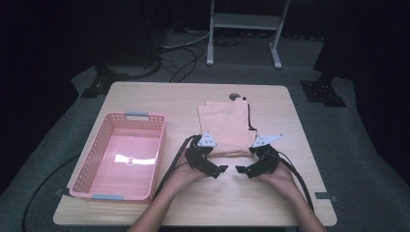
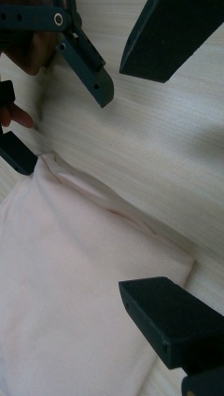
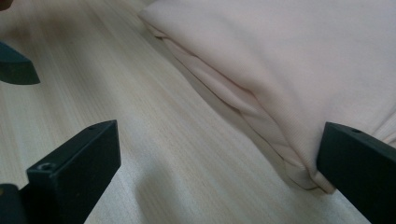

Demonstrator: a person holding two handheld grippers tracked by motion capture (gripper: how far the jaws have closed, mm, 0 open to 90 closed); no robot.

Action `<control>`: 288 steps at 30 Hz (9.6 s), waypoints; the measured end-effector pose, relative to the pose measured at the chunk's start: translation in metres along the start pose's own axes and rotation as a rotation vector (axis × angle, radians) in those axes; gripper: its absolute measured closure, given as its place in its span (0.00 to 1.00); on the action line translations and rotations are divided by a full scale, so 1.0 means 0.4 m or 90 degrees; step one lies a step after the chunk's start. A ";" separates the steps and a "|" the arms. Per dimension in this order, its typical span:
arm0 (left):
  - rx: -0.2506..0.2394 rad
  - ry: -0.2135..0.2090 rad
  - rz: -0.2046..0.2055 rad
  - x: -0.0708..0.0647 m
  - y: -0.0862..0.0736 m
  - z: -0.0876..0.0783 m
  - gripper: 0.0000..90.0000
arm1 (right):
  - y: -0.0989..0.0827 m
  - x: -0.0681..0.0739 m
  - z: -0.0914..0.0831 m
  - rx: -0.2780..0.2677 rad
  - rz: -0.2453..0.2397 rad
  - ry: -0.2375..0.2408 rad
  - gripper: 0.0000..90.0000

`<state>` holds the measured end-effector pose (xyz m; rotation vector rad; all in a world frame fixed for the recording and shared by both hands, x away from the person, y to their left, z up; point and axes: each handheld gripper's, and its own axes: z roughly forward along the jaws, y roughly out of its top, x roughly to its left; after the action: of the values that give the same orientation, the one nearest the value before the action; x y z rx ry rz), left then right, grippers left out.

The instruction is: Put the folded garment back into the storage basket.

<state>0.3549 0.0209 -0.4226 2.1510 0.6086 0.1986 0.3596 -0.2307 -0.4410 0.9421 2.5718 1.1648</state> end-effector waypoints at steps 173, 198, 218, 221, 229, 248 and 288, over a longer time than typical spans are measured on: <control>0.075 0.078 0.009 -0.123 -0.146 -0.076 0.00 | -0.134 0.166 -0.086 0.009 -0.005 -0.085 0.01; 0.073 0.080 0.006 -0.123 -0.146 -0.076 0.00 | -0.135 0.171 -0.092 -0.019 -0.008 -0.083 0.22; 0.073 0.077 0.008 -0.125 -0.145 -0.074 0.00 | -0.139 0.175 -0.100 -0.043 -0.009 -0.086 0.61; 0.073 0.076 0.009 -0.125 -0.144 -0.073 0.00 | -0.139 0.176 -0.100 -0.044 -0.011 -0.083 0.65; 0.074 0.081 0.006 -0.127 -0.143 -0.071 0.00 | -0.140 0.177 -0.101 -0.048 -0.012 -0.085 0.83; 0.050 0.089 -0.001 -0.130 -0.135 -0.065 0.13 | -0.140 0.178 -0.101 -0.048 -0.013 -0.085 0.85; 0.017 0.082 0.008 -0.135 -0.140 -0.078 0.74 | -0.139 0.181 -0.100 -0.048 -0.013 -0.091 0.86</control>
<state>0.2775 0.0449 -0.4437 2.1796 0.6745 0.3394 0.2605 -0.2393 -0.4464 0.9439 2.4033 1.1365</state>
